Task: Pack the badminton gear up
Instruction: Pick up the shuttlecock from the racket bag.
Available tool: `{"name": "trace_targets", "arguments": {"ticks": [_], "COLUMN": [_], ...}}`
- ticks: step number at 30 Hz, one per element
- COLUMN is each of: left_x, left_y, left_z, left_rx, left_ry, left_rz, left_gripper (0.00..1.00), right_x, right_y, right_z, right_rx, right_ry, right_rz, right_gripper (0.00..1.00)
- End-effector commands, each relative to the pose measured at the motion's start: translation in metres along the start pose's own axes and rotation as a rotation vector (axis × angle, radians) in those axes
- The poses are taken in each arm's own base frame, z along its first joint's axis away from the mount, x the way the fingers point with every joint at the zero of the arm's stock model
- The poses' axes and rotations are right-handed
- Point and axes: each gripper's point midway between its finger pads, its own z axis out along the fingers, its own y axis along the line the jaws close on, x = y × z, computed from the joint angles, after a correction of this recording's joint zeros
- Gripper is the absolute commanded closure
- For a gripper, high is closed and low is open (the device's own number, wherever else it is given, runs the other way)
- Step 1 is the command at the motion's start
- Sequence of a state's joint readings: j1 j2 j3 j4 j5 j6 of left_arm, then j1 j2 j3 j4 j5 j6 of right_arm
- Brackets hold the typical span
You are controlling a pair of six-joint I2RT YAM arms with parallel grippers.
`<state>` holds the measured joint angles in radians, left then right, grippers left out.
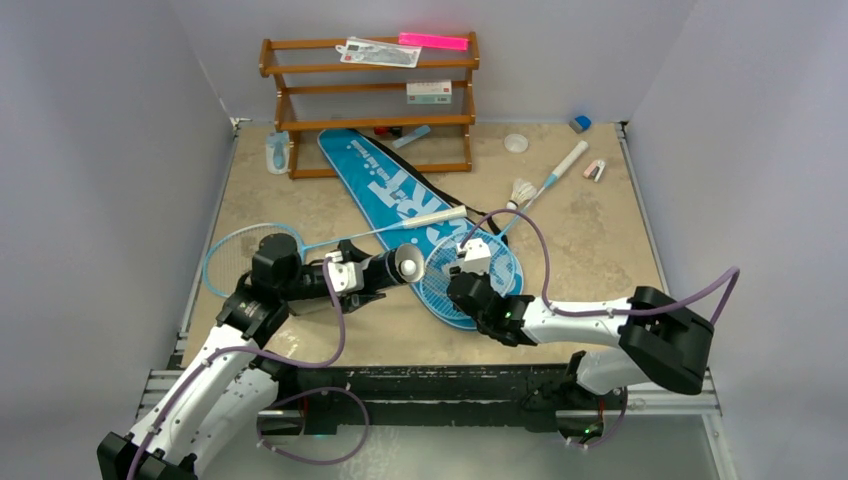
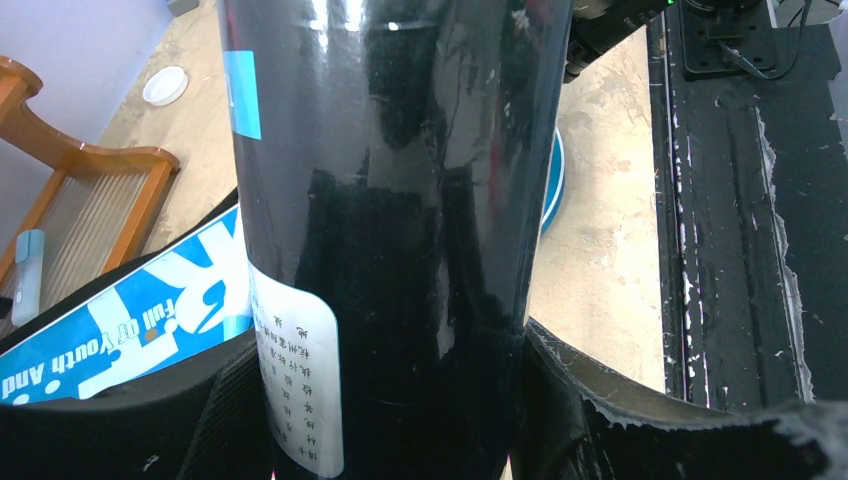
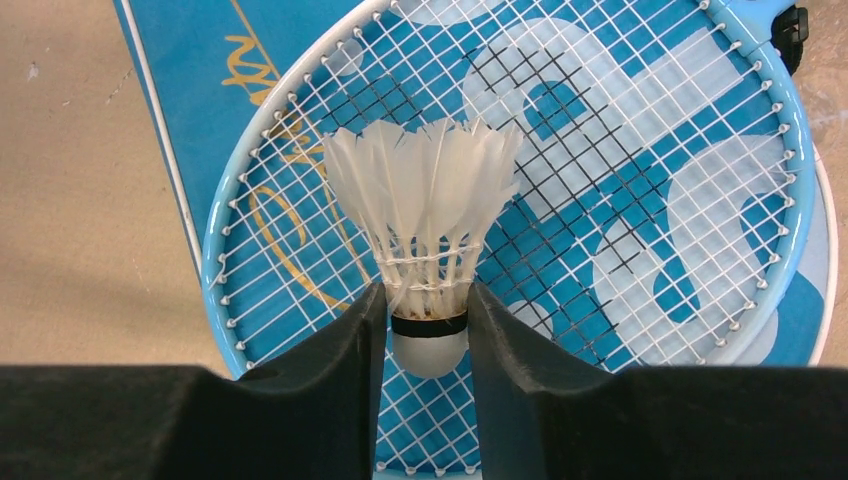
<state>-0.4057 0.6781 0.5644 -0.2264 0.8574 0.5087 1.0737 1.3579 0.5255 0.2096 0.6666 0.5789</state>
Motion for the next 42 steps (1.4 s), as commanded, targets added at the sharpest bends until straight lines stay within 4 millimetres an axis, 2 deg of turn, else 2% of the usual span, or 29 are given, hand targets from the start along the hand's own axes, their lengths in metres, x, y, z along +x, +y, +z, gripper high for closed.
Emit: {"name": "trace_targets", "arguments": {"ticks": [1, 5, 9, 19, 23, 25, 27, 32, 36, 39, 42], "left_x": [-0.012, -0.012, -0.012, -0.012, -0.011, -0.011, -0.009, -0.005, 0.003, 0.009, 0.014], "left_y": [0.003, 0.004, 0.003, 0.003, 0.002, 0.002, 0.002, 0.002, -0.004, -0.008, -0.012], "left_z": [0.000, 0.000, -0.001, 0.000, 0.000, 0.001, 0.001, 0.002, 0.006, 0.009, 0.010], "left_rx": [0.006, 0.004, 0.005, 0.009, 0.014, 0.015, 0.018, 0.022, 0.066, 0.104, 0.136], "left_ry": [-0.042, -0.040, -0.037, -0.039, -0.040, -0.039, -0.035, -0.024, -0.012, 0.009, 0.025], "left_rz": [0.043, 0.045, 0.044, 0.045, 0.041, 0.039, 0.035, 0.031, 0.015, -0.007, -0.020], "left_gripper": [0.66, 0.66, 0.66, 0.66, 0.66, 0.66, 0.66, 0.66, 0.66, 0.66, 0.66], "right_x": [-0.011, -0.011, -0.006, 0.004, 0.000, -0.004, -0.008, -0.023, -0.030, -0.036, -0.047], "right_y": [-0.002, -0.003, -0.004, -0.013, -0.014, -0.013, -0.015, -0.010, -0.002, 0.003, 0.007], "right_z": [-0.001, -0.003, 0.000, -0.001, -0.001, -0.004, -0.008, -0.030, -0.053, -0.077, -0.107], "right_rx": [0.038, 0.038, 0.050, 0.084, 0.094, 0.092, 0.091, 0.015, -0.101, -0.173, -0.277], "right_ry": [-0.032, -0.036, -0.018, 0.002, -0.002, -0.006, -0.007, -0.010, 0.024, 0.095, 0.125], "right_rz": [0.011, 0.019, 0.011, 0.023, 0.022, 0.026, 0.031, 0.069, 0.030, -0.016, -0.078], "right_gripper": [0.65, 0.48, 0.47, 0.55, 0.63, 0.70, 0.72, 0.73, 0.75, 0.80, 0.80]}}
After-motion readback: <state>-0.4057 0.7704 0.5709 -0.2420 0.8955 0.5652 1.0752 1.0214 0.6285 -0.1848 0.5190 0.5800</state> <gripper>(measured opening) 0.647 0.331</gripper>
